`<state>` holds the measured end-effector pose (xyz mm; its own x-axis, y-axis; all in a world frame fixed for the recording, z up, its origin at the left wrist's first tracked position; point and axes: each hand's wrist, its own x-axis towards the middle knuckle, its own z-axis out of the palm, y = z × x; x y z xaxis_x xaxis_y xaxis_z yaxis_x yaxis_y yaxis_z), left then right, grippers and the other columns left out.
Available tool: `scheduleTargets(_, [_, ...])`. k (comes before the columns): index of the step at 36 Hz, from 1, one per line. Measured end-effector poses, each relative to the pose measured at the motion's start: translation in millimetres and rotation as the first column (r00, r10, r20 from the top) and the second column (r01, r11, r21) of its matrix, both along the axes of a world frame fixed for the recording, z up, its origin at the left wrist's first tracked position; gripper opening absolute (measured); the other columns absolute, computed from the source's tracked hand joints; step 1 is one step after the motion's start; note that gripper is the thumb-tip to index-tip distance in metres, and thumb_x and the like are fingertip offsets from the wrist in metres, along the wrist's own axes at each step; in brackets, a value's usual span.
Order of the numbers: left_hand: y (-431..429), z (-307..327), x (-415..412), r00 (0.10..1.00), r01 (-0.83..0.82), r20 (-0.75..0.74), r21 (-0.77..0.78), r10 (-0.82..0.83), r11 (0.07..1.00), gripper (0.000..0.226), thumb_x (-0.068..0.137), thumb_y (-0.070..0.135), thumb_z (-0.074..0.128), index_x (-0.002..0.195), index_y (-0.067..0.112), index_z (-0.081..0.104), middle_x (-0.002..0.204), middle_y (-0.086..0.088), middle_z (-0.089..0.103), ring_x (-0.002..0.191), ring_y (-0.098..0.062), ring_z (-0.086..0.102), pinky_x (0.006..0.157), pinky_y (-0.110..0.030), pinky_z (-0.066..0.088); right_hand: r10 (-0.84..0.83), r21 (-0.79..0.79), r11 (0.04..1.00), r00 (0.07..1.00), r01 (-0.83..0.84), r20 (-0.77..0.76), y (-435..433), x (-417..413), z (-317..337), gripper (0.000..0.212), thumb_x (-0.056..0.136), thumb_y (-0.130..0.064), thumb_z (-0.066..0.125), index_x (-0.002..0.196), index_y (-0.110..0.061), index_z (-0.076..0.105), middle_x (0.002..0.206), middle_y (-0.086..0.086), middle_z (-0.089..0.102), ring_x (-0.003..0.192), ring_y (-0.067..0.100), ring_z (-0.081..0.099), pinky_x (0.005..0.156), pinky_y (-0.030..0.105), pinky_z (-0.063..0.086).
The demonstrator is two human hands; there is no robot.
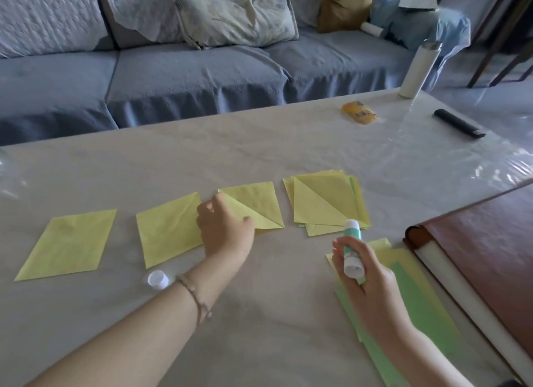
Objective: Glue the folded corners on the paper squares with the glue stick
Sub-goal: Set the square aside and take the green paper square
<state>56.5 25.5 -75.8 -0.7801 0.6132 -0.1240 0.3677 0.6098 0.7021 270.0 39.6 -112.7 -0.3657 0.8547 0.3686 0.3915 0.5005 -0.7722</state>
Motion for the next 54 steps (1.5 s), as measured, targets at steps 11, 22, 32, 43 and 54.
scheduleTargets(11, [-12, -17, 123, 0.596, 0.77, -0.07, -0.232, -0.8, 0.594, 0.061, 0.08, 0.051, 0.066, 0.128, 0.019, 0.047, 0.128, 0.001, 0.048, 0.123, -0.018, 0.041, 0.099, -0.027, 0.033, -0.135, 0.061, 0.989, 0.991, 0.134, 0.011, 16, 67, 14, 0.023, 0.085, -0.016, 0.063, 0.103, -0.028, 0.054, 0.09, -0.022, 0.06, 0.081, -0.013, 0.058, 0.066, 0.002, 0.04])
scheduleTargets(22, [1, -29, 147, 0.68, 0.71, 0.031, -0.274, -0.732, 0.648, 0.032, 0.082, 0.024, 0.065, 0.108, 0.016, 0.048, 0.116, -0.007, 0.057, 0.112, -0.029, 0.051, 0.085, -0.031, 0.042, -0.155, -0.008, 0.988, 0.988, 0.155, -0.017, 16, 80, 11, 0.033, 0.082, 0.0, 0.066, 0.104, -0.023, 0.058, 0.091, -0.022, 0.062, 0.084, -0.011, 0.059, 0.069, 0.002, 0.041])
scheduleTargets(32, [-45, -14, 94, 0.843, 0.352, 0.328, 0.263, -0.426, 0.898, 0.02, 0.079, 0.012, 0.073, 0.082, 0.024, 0.058, 0.073, 0.006, 0.067, 0.066, -0.01, 0.065, 0.061, -0.023, 0.049, -0.085, 0.026, 0.996, 0.994, 0.087, -0.061, 7, 60, 22, 0.03, 0.084, -0.008, 0.064, 0.105, -0.028, 0.055, 0.086, -0.017, 0.064, 0.072, 0.004, 0.059, 0.056, 0.01, 0.042])
scheduleTargets(43, [-150, -36, 48, 0.904, 0.427, 0.0, -0.011, -0.427, 0.904, 0.07, 0.092, 0.012, 0.051, 0.139, 0.05, 0.017, 0.13, 0.018, 0.036, 0.118, -0.006, 0.045, 0.088, -0.017, 0.034, 0.184, -0.149, 0.975, 0.976, -0.166, 0.116, -39, -10, 2, 0.033, 0.088, -0.018, 0.06, 0.107, -0.041, 0.047, 0.086, -0.015, 0.063, 0.068, -0.001, 0.057, 0.058, 0.019, 0.042])
scheduleTargets(54, [-189, -46, 27, 0.862, 0.465, -0.133, -0.174, -0.488, 0.868, 0.036, 0.09, 0.026, 0.053, 0.126, 0.029, 0.058, 0.122, 0.007, 0.059, 0.114, -0.014, 0.053, 0.091, -0.021, 0.04, 0.335, -0.176, 0.94, 0.896, -0.293, 0.292, -70, -47, -18, 0.031, 0.089, -0.012, 0.057, 0.118, -0.022, 0.056, 0.084, -0.012, 0.056, 0.07, 0.011, 0.05, 0.06, 0.024, 0.034])
